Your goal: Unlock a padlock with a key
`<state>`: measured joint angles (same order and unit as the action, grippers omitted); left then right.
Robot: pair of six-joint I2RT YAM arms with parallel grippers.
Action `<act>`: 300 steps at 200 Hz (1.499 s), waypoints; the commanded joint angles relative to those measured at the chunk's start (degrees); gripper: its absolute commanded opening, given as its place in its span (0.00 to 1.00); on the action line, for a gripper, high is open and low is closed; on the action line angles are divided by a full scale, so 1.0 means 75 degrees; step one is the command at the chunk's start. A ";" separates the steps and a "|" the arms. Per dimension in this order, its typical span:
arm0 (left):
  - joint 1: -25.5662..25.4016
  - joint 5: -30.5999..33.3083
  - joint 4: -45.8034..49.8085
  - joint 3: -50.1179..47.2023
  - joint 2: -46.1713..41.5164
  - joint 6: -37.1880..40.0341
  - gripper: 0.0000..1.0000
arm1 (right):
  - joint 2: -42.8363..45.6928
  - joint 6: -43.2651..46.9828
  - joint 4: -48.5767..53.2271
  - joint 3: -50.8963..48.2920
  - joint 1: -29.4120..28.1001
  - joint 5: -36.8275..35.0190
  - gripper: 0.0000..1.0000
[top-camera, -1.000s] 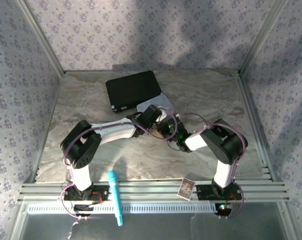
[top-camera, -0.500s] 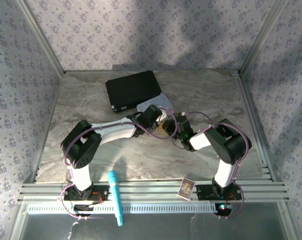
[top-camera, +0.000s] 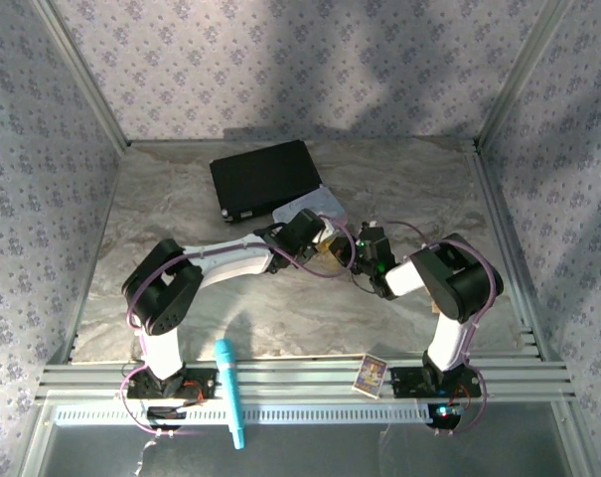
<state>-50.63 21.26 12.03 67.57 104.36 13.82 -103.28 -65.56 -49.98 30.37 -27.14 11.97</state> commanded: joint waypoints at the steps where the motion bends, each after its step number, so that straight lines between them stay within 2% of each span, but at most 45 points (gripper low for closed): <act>1: -0.0105 -0.0642 0.1797 -0.0400 0.0523 -0.0293 0.54 | -0.0124 -0.0251 0.0323 -0.0381 0.0431 -0.0353 0.00; 43: -0.0185 -0.0565 0.1790 -0.0377 0.0638 -0.0437 0.54 | -0.1234 -0.1648 -0.1189 -0.0159 0.0714 0.0900 0.00; 60: -0.0210 -0.0462 0.1858 -0.0352 0.0687 -0.0426 0.54 | -0.1291 -0.1751 -0.0952 -0.0089 0.0852 0.1273 0.00; 86: -0.0218 -0.0397 0.1848 -0.0425 0.0687 -0.0437 0.54 | -0.1206 -0.1705 -0.0820 -0.0389 0.0981 0.1265 0.00; 127: -0.0210 -0.0292 0.1829 -0.0388 0.0757 -0.0471 0.54 | -0.1598 -0.2364 -0.1741 -0.0545 0.1187 0.1709 0.00; 155: -0.0210 -0.0267 0.1944 -0.0270 0.0738 -0.0472 0.54 | -0.0895 -0.1392 -0.0506 -0.0638 0.1040 0.1235 0.00; 175: -0.0202 -0.0278 0.2005 -0.0165 0.0734 -0.0494 0.54 | -0.0080 -0.0555 0.0825 -0.0620 0.0906 0.0957 0.11; 208: -0.0198 -0.0424 0.2027 -0.0030 0.0780 -0.0541 0.54 | 0.1213 0.1351 0.3636 -0.0139 0.0225 -0.0287 0.41; 228: -0.0175 -0.0483 0.2040 -0.0009 0.0768 -0.0583 0.54 | 0.1370 0.1727 0.4368 0.0172 -0.0002 -0.0352 0.45; 261: -0.0065 -0.0859 0.1906 -0.0068 0.0632 -0.0670 0.54 | 0.0865 0.1260 0.3407 0.0204 -0.0175 0.0338 0.46; 300: 0.0011 -0.1038 0.1894 -0.0078 0.0535 -0.0668 0.54 | 0.0625 0.1046 0.3244 0.0554 -0.0783 0.0070 0.48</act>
<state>-50.98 21.91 14.87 70.04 105.56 10.87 -94.87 -56.93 -27.97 33.30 -29.28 12.10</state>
